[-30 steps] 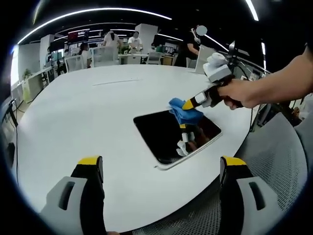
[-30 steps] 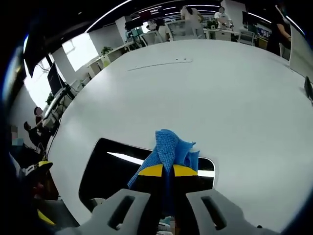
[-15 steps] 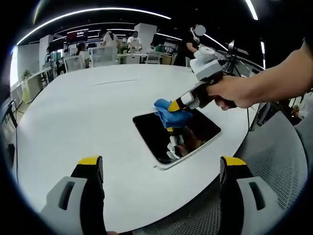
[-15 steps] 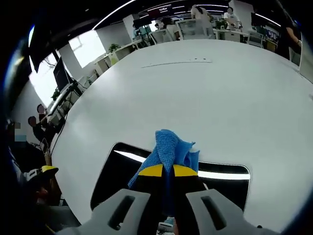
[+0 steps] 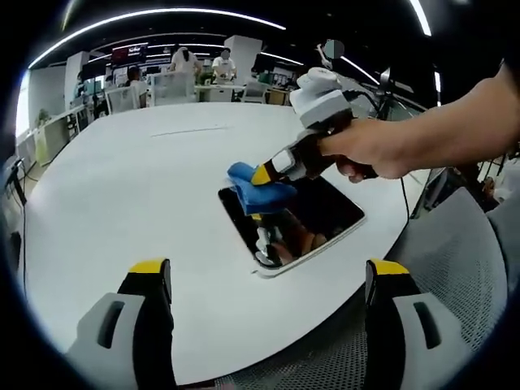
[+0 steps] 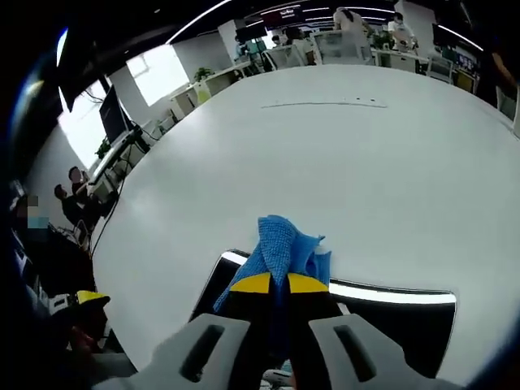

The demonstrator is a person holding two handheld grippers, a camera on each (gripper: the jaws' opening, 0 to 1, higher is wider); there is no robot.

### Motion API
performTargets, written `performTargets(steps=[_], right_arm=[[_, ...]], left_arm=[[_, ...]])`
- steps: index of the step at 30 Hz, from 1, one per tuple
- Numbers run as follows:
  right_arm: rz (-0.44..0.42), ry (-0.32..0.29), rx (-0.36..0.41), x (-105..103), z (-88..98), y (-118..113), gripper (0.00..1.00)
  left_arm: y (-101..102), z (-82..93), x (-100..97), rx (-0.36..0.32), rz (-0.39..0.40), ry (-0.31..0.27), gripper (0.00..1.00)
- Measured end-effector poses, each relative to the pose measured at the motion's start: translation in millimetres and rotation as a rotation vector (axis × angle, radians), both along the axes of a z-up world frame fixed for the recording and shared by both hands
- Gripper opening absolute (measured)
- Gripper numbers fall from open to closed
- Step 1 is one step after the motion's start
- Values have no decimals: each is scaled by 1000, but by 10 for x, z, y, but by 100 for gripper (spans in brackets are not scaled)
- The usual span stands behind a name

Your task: Wipe the mirror surface with the cleaning cloth until all visible marks leave the cleaned area.

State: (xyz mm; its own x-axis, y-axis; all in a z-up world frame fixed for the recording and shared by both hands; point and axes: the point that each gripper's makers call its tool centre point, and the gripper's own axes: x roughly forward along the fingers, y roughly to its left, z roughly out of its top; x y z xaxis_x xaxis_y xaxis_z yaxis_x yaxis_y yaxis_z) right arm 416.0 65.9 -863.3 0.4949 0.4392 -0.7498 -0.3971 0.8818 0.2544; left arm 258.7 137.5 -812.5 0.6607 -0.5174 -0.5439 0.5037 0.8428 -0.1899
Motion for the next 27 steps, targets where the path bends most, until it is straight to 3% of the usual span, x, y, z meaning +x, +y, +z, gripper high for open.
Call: performTargets(steps=[3,5,11,22,27], right_arm=[[19,3,5,-16,2,114,0],[89,-28,-19,-6,-5,203,0],[79,-2,-1,31,-5,331,0],[84,-5,-6,18,-8,311,0],[88,9,-2,-84,-15,303,0]], left_arm=[[-7,21,1,-3,-3,-7,99],[-5,3,-12,2,-3,4,99],[-39,-66,-57,45,-41,37,99],[4,-39,-18,27,-5,25,99],[18,-40,1,24,5,22,99]])
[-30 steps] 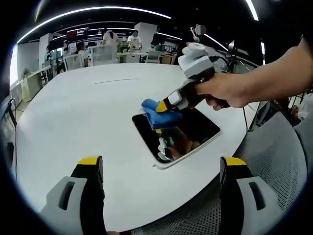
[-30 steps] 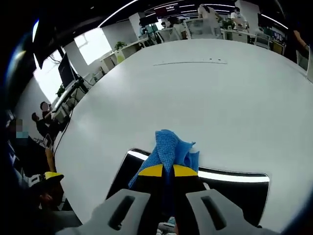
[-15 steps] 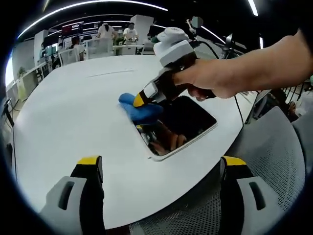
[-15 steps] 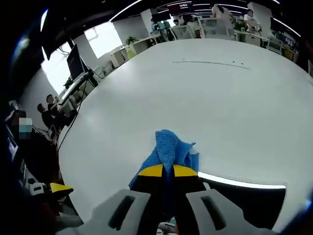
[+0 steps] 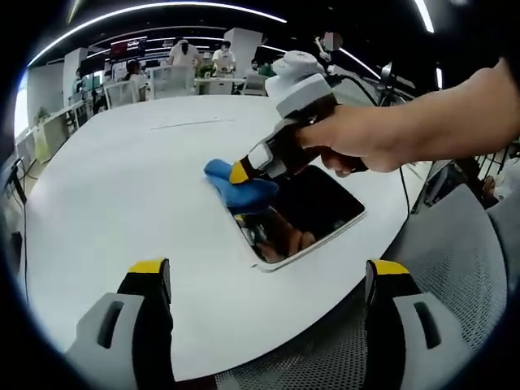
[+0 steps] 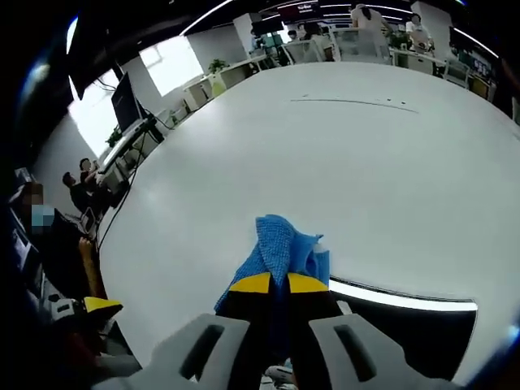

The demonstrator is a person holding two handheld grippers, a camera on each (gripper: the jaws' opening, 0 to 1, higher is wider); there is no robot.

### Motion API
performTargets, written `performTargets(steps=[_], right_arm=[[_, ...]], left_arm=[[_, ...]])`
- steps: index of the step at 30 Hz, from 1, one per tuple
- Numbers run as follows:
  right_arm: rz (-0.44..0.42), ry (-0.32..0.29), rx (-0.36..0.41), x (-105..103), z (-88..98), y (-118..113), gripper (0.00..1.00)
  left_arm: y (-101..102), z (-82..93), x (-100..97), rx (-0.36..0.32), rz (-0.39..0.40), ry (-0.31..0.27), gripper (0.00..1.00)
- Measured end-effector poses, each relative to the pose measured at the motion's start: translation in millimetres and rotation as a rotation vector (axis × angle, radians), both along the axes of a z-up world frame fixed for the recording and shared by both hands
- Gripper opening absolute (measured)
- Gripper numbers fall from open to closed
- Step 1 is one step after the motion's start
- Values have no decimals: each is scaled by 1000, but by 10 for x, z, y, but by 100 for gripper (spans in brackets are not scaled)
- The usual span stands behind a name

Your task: Wipe the mirror surface with the cleaning cloth until all visible marks leave the cleaned area.

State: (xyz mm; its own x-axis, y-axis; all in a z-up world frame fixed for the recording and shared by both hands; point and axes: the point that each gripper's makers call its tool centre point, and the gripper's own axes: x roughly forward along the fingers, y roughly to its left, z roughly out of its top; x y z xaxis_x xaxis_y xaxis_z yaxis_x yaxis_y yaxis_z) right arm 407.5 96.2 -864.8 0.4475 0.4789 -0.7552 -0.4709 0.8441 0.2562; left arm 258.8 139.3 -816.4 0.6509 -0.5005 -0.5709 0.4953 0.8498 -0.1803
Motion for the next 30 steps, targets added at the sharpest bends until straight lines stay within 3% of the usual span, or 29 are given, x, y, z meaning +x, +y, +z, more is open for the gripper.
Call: performTargets(steps=[3,30], right_arm=[[12,1,-4,-57,7,-1,0],[45,50,15,-486,0,30,0]], left_arm=[[-13,32,20,-27,6,-12,99],[-6,67,10,-37,29,-14,99]])
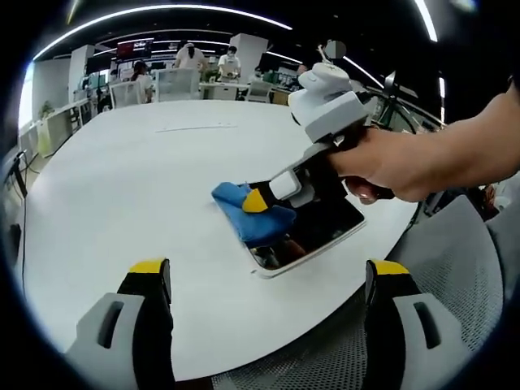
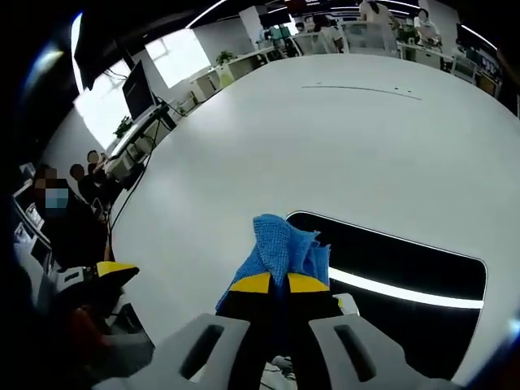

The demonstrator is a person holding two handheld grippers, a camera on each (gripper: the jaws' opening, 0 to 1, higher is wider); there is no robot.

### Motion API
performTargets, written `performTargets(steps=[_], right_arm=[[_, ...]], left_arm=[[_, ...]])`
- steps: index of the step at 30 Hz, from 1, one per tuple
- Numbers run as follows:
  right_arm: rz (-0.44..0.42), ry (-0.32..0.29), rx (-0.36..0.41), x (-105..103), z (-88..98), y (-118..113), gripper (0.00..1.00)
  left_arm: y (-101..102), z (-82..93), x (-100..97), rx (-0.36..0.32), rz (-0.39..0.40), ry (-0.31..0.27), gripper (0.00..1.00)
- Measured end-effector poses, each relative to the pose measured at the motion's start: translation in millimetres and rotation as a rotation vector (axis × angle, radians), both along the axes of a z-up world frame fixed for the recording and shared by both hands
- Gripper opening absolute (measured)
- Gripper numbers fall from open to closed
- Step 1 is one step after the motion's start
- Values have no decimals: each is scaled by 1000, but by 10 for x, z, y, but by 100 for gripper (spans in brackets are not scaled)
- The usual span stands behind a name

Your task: Wipe the mirror surface with the cleaning cloth until all visible marks leave the cleaned area.

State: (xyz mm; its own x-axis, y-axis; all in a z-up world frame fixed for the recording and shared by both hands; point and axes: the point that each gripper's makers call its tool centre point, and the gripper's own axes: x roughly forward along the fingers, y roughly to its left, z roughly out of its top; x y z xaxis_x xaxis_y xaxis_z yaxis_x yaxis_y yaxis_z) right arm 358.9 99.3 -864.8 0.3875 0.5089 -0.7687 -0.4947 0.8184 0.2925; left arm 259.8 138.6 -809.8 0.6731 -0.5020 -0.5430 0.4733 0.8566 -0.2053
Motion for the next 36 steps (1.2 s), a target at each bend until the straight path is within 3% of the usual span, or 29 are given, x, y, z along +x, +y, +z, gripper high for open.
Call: performTargets(steps=[14,17,31,36], right_arm=[[12,-16,-8,-15,1,12,0],[26,-26,-13,-23,7,7,0],[28,-28,-16,-24,10,-136,0],[19,-30,-16,-29,13,-228,0]], left_arm=[[13,4,0,2,4,-4,99],[39,27,29,14,14,-30,99],[15,-1,3,-3,10,-2,99],[44,52,42,7,24,-44,99]])
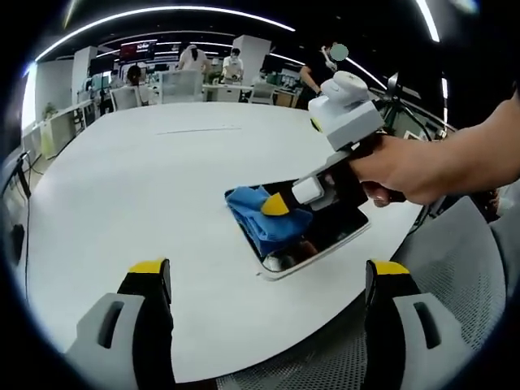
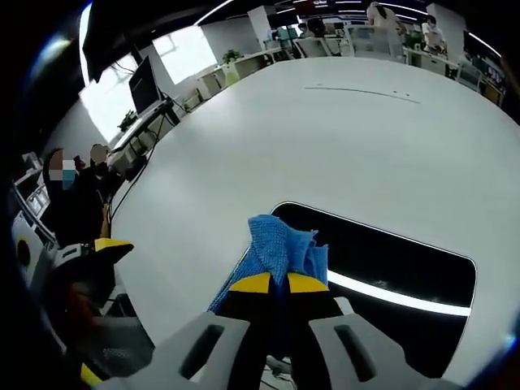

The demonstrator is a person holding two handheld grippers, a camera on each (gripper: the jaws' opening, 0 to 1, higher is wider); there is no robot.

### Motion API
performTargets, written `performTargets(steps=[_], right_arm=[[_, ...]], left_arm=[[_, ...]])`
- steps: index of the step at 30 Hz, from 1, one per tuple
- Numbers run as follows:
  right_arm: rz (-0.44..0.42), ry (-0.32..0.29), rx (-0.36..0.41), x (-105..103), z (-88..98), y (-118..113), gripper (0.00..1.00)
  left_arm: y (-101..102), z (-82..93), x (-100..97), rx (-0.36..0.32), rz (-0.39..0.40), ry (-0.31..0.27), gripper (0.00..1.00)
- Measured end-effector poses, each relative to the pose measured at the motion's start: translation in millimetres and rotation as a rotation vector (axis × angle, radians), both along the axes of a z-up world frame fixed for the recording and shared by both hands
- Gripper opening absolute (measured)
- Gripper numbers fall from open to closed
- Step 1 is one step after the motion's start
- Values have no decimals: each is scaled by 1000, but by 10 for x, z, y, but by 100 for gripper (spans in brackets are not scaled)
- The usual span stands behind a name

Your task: Wipe the mirror surface with the cleaning cloth until all visible marks leave the cleaned area.

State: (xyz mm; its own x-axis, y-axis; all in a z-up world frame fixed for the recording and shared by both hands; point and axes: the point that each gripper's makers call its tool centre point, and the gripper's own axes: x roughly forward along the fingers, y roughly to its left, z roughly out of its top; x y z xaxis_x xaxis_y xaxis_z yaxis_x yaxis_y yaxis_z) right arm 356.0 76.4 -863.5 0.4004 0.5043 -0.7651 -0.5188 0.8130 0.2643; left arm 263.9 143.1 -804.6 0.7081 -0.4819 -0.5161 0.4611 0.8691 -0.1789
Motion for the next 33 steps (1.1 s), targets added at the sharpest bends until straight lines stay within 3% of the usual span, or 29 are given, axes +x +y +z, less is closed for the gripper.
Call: performTargets(steps=[2,21,33], right_arm=[[-5,-1,1,1,-3,-32,0],[-52,-4,-14,0,-3,-486,0],[-72,-7,-35,21,-12,-808,0]], left_arm=[[-23,-26,-29,-24,-5,32,99],[-86,-17,-64,-53,-42,41,99],[-39,88,-28,-39,-35,-2,99]])
